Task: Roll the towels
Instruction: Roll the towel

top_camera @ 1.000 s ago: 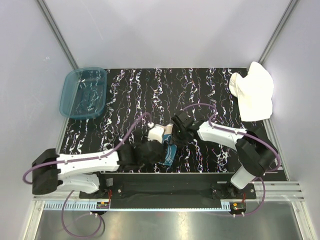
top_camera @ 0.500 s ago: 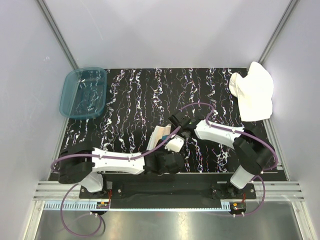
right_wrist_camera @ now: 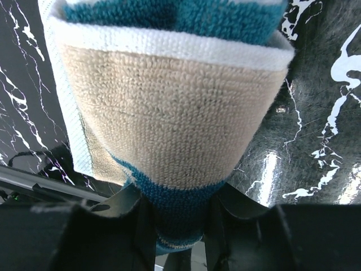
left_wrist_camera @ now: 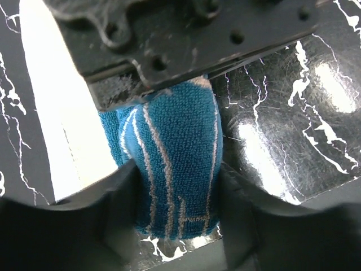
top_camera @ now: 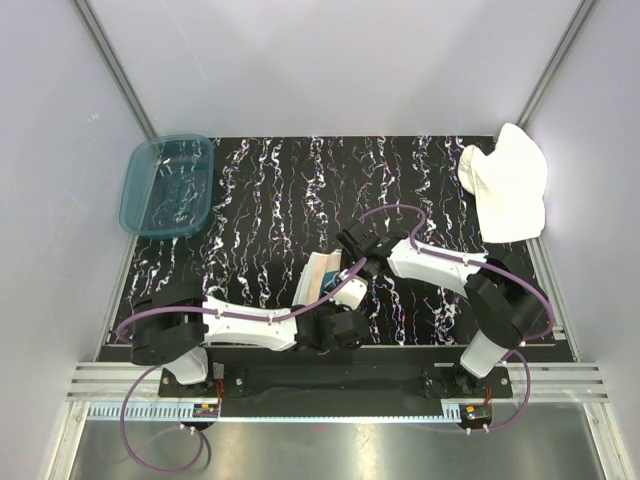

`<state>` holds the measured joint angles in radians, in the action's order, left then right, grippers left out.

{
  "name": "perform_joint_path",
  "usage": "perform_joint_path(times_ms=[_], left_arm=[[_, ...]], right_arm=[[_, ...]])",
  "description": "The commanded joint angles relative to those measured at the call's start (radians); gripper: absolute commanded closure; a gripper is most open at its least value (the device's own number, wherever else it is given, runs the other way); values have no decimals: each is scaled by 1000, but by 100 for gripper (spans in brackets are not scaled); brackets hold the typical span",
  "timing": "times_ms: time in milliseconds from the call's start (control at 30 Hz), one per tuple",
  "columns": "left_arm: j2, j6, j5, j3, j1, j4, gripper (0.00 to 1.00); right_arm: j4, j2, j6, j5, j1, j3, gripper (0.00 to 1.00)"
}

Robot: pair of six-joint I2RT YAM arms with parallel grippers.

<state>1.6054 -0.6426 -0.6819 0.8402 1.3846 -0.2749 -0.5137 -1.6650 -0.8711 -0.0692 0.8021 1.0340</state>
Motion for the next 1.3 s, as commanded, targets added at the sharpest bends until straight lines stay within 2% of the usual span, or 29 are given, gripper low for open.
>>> perform_joint_path(times_ms=[0, 100, 167, 367, 467, 667, 833, 933, 1033, 1167, 1267], left_arm=[[5, -32, 44, -23, 1, 28, 57], [11, -35, 44, -23, -1, 25, 66], [-1, -42, 45, -29, -1, 26, 68], [-27, -48, 48, -52, -4, 36, 68], [-45, -40, 80, -65, -16, 60, 69], [-133, -46, 179, -148, -74, 153, 70], [-173, -55, 304, -199, -134, 233, 71], [-196, -65, 367, -231, -163, 272, 72], [-214, -60, 505, -271, -243, 359, 71], [-226, -63, 636, -289, -312, 408, 69], [-245, -94, 732, -320, -369, 453, 56]], right_arm=[[-88, -15, 40, -6, 19, 38, 66], [-120, -16, 63, 15, 14, 61, 60], [-143, -18, 75, 38, 11, 80, 48], [-170, 7, 142, 65, -79, 113, 18], [-235, 28, 184, 115, -144, 165, 9], [-301, 103, 239, 155, -247, 244, 5], [-293, 197, 238, 161, -267, 229, 2], [-217, 272, 241, 105, -267, 167, 2], [-73, 368, 233, -70, -267, 52, 3], [157, 465, 178, -182, -267, -157, 3], [281, 491, 135, -243, -265, -266, 4]])
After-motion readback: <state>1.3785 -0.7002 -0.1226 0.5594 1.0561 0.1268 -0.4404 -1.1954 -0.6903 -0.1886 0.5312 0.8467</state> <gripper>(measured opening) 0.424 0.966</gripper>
